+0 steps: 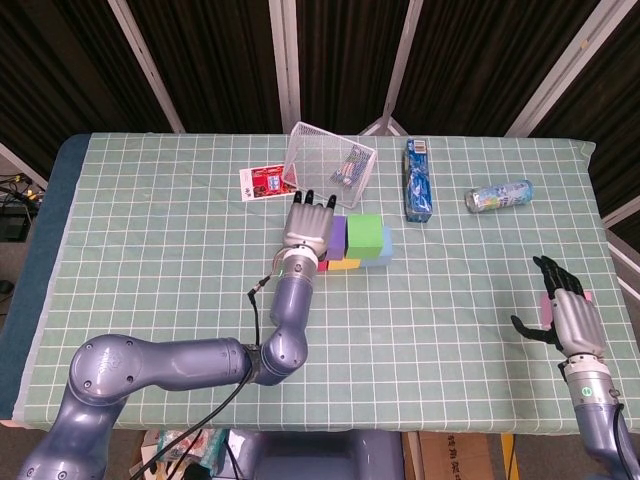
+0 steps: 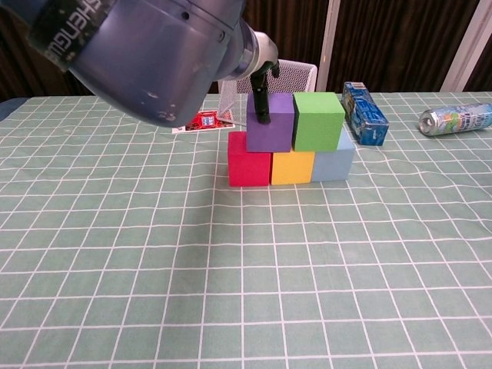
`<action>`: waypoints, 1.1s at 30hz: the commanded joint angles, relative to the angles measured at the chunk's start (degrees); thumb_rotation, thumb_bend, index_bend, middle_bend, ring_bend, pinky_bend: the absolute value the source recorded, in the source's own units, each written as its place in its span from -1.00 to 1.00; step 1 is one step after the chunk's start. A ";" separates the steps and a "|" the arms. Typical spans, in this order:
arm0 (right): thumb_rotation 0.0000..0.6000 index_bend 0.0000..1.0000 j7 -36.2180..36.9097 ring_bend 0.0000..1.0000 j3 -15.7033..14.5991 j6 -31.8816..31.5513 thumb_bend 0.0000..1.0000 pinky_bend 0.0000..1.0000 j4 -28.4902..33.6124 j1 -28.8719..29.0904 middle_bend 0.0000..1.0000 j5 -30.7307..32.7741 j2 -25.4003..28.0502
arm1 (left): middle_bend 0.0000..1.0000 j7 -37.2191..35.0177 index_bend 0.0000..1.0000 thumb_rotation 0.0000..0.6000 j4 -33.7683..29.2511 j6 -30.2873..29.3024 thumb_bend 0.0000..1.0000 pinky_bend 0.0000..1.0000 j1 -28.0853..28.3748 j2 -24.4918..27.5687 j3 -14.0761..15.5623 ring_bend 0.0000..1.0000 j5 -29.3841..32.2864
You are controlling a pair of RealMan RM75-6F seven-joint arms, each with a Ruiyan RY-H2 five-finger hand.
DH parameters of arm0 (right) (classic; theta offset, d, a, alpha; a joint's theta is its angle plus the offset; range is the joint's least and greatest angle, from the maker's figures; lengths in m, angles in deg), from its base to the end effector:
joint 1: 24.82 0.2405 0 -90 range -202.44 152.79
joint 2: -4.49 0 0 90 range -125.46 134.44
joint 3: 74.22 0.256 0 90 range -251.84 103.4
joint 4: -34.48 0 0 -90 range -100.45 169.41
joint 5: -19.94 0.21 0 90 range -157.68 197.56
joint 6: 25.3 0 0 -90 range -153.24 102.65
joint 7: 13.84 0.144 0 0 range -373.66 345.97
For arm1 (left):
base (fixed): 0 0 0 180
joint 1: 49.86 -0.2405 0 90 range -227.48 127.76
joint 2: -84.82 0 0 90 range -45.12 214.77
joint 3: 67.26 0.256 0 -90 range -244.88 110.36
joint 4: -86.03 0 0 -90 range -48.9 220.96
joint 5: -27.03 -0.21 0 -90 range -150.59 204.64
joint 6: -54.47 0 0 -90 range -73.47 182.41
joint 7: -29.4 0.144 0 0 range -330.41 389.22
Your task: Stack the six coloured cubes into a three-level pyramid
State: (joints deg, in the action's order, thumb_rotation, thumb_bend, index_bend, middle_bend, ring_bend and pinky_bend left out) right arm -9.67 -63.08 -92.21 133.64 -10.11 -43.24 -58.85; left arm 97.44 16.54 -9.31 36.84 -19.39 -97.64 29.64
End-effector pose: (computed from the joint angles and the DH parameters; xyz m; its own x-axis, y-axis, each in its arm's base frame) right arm -0.2990 -0.2529 0.1442 0.0999 -0.1213 0.9876 -0.9752 0.1852 0.1214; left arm 0.0777 0.4180 -0.0549 0.5806 0.3042 0.7552 0.8133 -0.1725 -0.5557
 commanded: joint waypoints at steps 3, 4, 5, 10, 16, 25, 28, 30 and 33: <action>1.00 -1.00 0.13 -1.00 0.01 0.03 -0.40 -1.00 0.06 -0.03 -1.00 0.03 0.08 | -0.38 0.10 -0.89 1.00 0.24 -0.03 -0.16 -0.93 0.02 -0.36 -0.13 -0.96 -0.39; 1.00 -1.00 0.13 -1.00 0.00 0.04 -0.40 -1.00 0.04 -0.02 -1.00 0.02 0.06 | -0.38 0.12 -0.89 1.00 0.30 -0.03 -0.17 -0.93 0.02 -0.43 -0.20 -0.96 -0.42; 1.00 -1.00 0.15 -1.00 -0.03 0.01 -0.40 -1.00 -0.02 -0.04 -1.00 0.00 0.01 | -0.39 0.13 -0.89 1.00 0.36 -0.03 -0.18 -0.93 0.01 -0.49 -0.23 -0.96 -0.48; 1.00 -1.00 0.24 -1.00 0.00 -0.03 -0.40 -1.00 0.00 -0.05 -1.00 -0.05 0.03 | -0.43 0.28 -0.91 1.00 0.48 -0.09 -0.26 -0.93 -0.12 -0.68 -0.38 -0.96 -0.68; 1.00 -1.00 0.23 -1.00 -0.07 0.02 -0.40 -1.00 -0.04 -0.04 -1.00 -0.09 0.03 | -0.54 0.58 -0.97 1.00 0.34 -0.15 -0.38 -0.93 -0.31 -0.71 -0.59 -0.97 -0.71; 1.00 -1.00 0.21 -1.00 -0.08 0.07 -0.40 -1.00 -0.04 -0.03 -1.00 -0.03 0.12 | -0.76 0.79 -1.00 1.00 -0.40 -0.35 -0.50 -0.93 -0.91 -0.30 -0.82 -1.00 -0.68; 1.00 -1.00 0.18 -1.00 -0.11 0.02 -0.40 -1.00 -0.08 -0.03 -1.00 -0.10 0.06 | -0.81 0.70 -1.00 1.00 -1.11 -0.59 -0.54 -0.93 -1.21 0.06 -0.98 -1.00 -0.65; 1.00 -1.00 0.14 -1.00 -0.10 0.00 -0.40 -1.00 -0.02 -0.03 -1.00 -0.12 0.08 | -0.84 0.59 -1.00 1.00 -1.87 -0.86 -0.55 -0.93 -1.47 0.48 -1.10 -1.00 -0.74; 1.00 -1.00 0.16 -1.00 -0.12 -0.06 -0.40 -1.00 0.07 -0.05 -1.00 -0.20 0.11 | -0.85 0.36 -1.00 1.00 -3.56 -1.49 -0.55 -0.94 -2.08 1.45 -1.18 -1.00 -0.93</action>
State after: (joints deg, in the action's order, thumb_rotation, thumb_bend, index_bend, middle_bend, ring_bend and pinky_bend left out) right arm -9.51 -63.19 -92.27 133.71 -10.15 -43.43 -58.74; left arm 97.94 13.57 -10.47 35.07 -18.38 -98.75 28.80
